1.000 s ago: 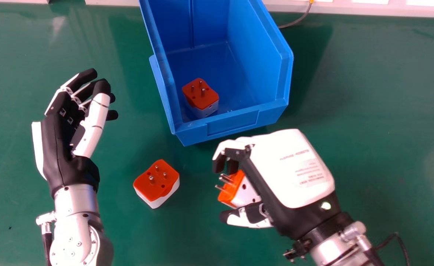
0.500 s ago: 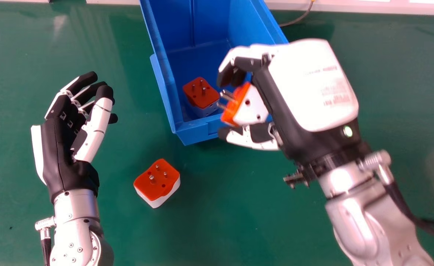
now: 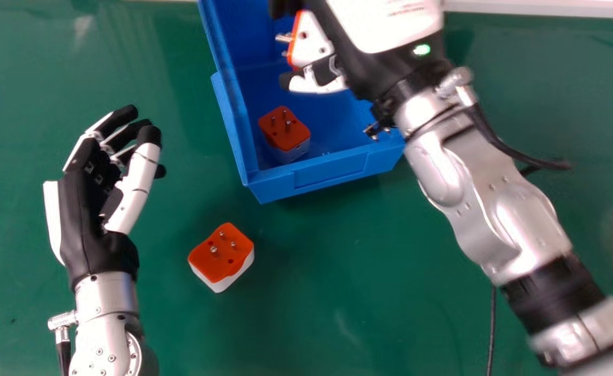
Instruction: Pick all objects and put in blue box
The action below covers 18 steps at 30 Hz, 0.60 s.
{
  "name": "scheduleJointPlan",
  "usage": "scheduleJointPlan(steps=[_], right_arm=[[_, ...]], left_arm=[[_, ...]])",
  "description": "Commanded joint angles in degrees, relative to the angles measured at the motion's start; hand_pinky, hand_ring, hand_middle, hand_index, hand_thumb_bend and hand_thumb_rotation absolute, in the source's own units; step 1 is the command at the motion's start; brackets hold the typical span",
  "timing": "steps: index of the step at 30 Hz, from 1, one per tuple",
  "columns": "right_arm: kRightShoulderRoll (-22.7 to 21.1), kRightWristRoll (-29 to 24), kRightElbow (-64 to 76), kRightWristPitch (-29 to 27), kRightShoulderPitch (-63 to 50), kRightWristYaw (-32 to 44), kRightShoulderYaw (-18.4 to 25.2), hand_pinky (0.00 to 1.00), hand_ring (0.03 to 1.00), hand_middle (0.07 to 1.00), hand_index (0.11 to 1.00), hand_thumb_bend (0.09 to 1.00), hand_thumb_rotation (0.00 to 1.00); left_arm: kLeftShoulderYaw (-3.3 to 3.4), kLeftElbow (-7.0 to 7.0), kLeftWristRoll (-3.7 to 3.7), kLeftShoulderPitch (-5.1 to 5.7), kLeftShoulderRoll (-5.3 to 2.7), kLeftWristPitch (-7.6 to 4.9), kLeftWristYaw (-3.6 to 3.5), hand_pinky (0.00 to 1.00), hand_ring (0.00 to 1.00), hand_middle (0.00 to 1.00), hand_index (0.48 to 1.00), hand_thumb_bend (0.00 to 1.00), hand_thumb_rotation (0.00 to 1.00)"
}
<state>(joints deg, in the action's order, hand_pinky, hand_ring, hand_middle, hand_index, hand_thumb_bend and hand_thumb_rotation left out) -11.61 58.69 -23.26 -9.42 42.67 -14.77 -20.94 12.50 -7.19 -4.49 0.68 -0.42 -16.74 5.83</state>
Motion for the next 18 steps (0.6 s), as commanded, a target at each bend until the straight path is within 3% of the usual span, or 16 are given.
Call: scheduleJointPlan(steps=[1, 4, 7, 9, 18], right_arm=[[-1.2, 0.7, -17.4, -4.4, 10.9, -9.3, -2.8, 0.28, 0.413, 0.521, 0.495, 0.502, 0.00], [-1.2, 1.7, -27.2, -5.8, 15.6, -13.9, -5.6, 0.28, 0.414, 0.521, 0.504, 0.499, 0.00], [-0.7, 2.1, -37.2, -7.9, 19.7, -18.8, -8.7, 0.28, 0.414, 0.521, 0.504, 0.499, 0.00], [-0.5, 2.0, -41.0, -8.8, 21.1, -20.7, -10.4, 0.28, 0.415, 0.520, 0.512, 0.497, 0.00], [-0.3, 1.7, -45.5, -8.3, 23.6, -22.5, -15.7, 0.28, 0.415, 0.520, 0.512, 0.497, 0.00]], left_arm=[[-0.56, -0.21, 1.03, -0.60, 0.22, -1.83, 0.14, 0.53, 0.64, 0.70, 0.704, 0.61, 0.40], [-0.54, -0.92, 1.29, -0.81, 0.22, -2.23, 0.52, 0.53, 0.64, 0.70, 0.703, 0.61, 0.40], [-0.83, 0.32, 1.00, -0.53, 0.01, -1.37, 0.46, 0.53, 0.64, 0.70, 0.703, 0.61, 0.40], [-1.02, 0.87, 1.19, -0.44, -0.08, -1.07, 0.65, 0.53, 0.65, 0.71, 0.707, 0.60, 0.40], [-1.24, 0.29, 1.47, -1.25, -0.09, -0.89, 1.22, 0.53, 0.65, 0.71, 0.707, 0.60, 0.40]])
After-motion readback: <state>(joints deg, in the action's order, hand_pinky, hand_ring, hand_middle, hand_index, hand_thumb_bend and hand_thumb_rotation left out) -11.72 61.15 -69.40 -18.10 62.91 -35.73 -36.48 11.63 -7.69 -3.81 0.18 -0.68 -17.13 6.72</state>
